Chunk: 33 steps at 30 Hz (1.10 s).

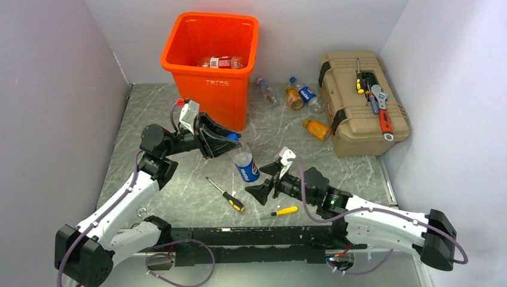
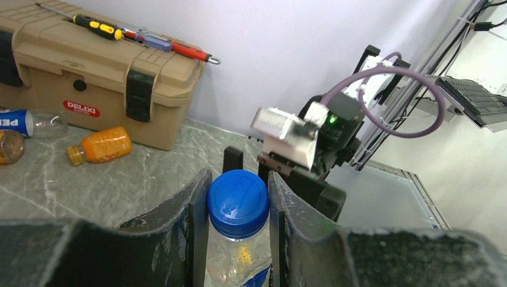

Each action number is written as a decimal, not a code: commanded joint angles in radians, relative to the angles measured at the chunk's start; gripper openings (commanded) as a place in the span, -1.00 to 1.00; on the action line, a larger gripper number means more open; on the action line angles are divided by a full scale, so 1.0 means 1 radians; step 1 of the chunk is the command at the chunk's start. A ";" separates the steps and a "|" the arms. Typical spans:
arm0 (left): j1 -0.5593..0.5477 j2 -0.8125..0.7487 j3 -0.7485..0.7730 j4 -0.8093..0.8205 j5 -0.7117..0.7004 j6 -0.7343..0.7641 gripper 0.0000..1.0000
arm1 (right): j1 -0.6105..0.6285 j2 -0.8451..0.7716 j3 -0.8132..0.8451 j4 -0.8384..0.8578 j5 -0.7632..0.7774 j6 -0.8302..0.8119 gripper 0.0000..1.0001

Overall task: Put the plastic bottles in the bin
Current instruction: Place the plastic bottle in the trash bin.

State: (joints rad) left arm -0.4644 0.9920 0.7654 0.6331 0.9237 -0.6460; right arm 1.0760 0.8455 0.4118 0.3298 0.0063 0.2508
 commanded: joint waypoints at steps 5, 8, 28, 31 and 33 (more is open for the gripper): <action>0.000 -0.053 0.053 -0.136 -0.090 0.117 -1.00 | 0.002 -0.178 0.174 -0.281 -0.013 -0.021 1.00; 0.000 -0.070 0.057 -0.162 -0.115 0.142 -1.00 | 0.002 -0.217 0.213 -0.387 -0.058 -0.034 1.00; 0.000 0.059 0.668 -0.441 -0.639 0.426 -1.00 | 0.002 -0.517 -0.015 -0.284 0.233 0.176 0.99; 0.000 0.159 0.808 -0.459 -0.718 0.512 -1.00 | 0.002 -0.537 -0.082 -0.263 0.236 0.254 0.99; 0.000 0.227 0.896 -0.468 -0.789 0.574 -1.00 | 0.002 -0.546 -0.115 -0.252 0.235 0.292 0.99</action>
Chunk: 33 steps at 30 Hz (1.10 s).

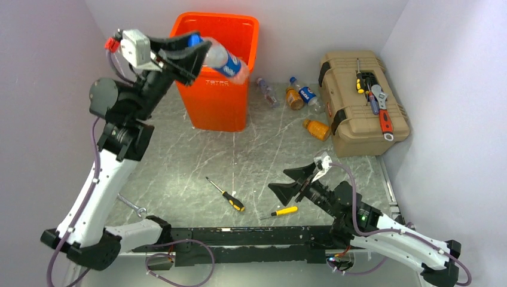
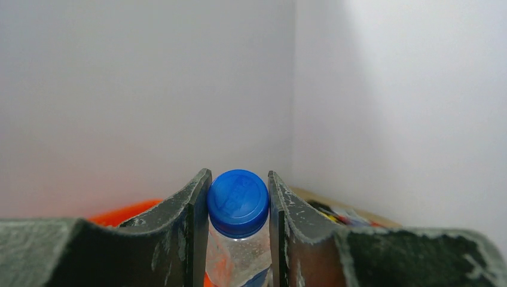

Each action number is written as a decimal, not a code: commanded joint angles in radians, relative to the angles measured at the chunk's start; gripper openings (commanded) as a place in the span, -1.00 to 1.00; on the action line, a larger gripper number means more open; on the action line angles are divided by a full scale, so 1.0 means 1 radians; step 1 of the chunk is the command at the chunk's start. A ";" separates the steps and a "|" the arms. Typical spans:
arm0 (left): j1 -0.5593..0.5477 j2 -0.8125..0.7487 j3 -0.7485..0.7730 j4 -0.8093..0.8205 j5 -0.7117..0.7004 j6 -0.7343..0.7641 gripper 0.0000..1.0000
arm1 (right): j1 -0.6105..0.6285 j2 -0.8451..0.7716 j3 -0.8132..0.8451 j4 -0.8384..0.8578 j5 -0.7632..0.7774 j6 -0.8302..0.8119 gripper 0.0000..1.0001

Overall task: Put the plastic bottles in the bin
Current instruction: Place the plastic bottle in the trash bin.

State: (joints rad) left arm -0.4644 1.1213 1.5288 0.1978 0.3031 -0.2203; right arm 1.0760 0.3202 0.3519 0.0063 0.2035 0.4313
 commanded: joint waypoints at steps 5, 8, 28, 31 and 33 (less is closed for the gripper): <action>0.007 0.261 0.300 -0.015 -0.341 0.333 -1.00 | 0.002 0.026 -0.055 0.000 0.044 0.123 0.99; 0.026 0.349 0.373 0.006 -0.356 0.370 -1.00 | 0.002 0.046 -0.057 -0.041 0.028 0.119 0.99; 0.095 0.778 0.830 -0.769 -0.237 0.104 -1.00 | 0.002 -0.038 -0.074 -0.139 0.073 0.065 0.99; 0.095 0.755 0.812 -0.841 -0.363 0.143 -1.00 | 0.002 -0.035 -0.051 -0.167 0.090 0.059 0.99; 0.096 0.729 0.774 -0.855 -0.445 0.181 -1.00 | 0.002 -0.040 -0.029 -0.191 0.121 0.058 0.99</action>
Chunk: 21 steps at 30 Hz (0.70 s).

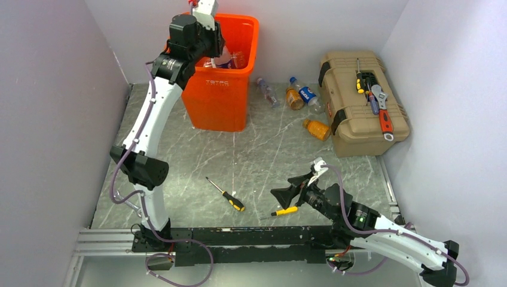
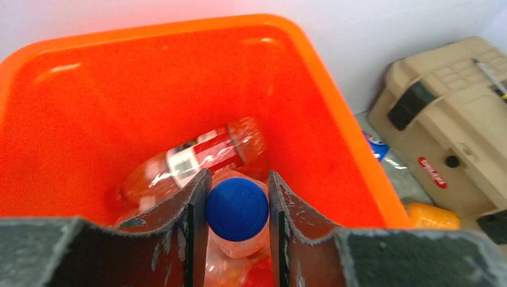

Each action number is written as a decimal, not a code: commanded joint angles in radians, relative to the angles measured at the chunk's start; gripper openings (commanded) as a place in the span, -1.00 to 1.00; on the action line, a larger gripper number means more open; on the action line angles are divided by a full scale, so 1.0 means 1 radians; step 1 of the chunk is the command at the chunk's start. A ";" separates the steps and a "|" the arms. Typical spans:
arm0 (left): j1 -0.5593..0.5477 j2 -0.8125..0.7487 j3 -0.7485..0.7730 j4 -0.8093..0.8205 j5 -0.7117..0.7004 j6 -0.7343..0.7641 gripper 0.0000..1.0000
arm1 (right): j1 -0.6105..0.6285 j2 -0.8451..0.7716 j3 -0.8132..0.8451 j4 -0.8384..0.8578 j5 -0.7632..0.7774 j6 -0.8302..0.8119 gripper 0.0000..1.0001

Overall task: Put the plastic bottles in the bin
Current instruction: Place the plastic bottle in the trash bin.

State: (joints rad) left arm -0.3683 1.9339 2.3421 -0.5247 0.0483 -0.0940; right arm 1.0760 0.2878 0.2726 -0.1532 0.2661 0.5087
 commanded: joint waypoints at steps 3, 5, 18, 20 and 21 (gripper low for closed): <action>0.010 -0.133 -0.122 -0.122 -0.281 0.082 -1.00 | 0.002 -0.013 0.100 -0.062 0.133 -0.015 1.00; 0.026 -0.160 -0.161 -0.124 -0.309 0.078 -1.00 | 0.002 -0.009 0.148 -0.073 0.174 -0.016 1.00; 0.078 -0.273 -0.277 -0.055 -0.176 0.014 0.22 | 0.002 0.079 0.449 -0.112 0.428 -0.111 1.00; 0.078 -0.278 -0.265 -0.056 -0.149 0.013 0.43 | 0.001 0.107 0.474 -0.121 0.438 -0.119 0.99; 0.078 -0.284 -0.264 -0.049 -0.143 0.014 0.49 | 0.001 0.120 0.482 -0.123 0.441 -0.120 1.00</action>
State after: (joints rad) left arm -0.2955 1.7088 2.0563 -0.5999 -0.1539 -0.0696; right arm 1.0760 0.3534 0.6987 -0.2485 0.6323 0.4328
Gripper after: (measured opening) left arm 0.684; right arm 0.997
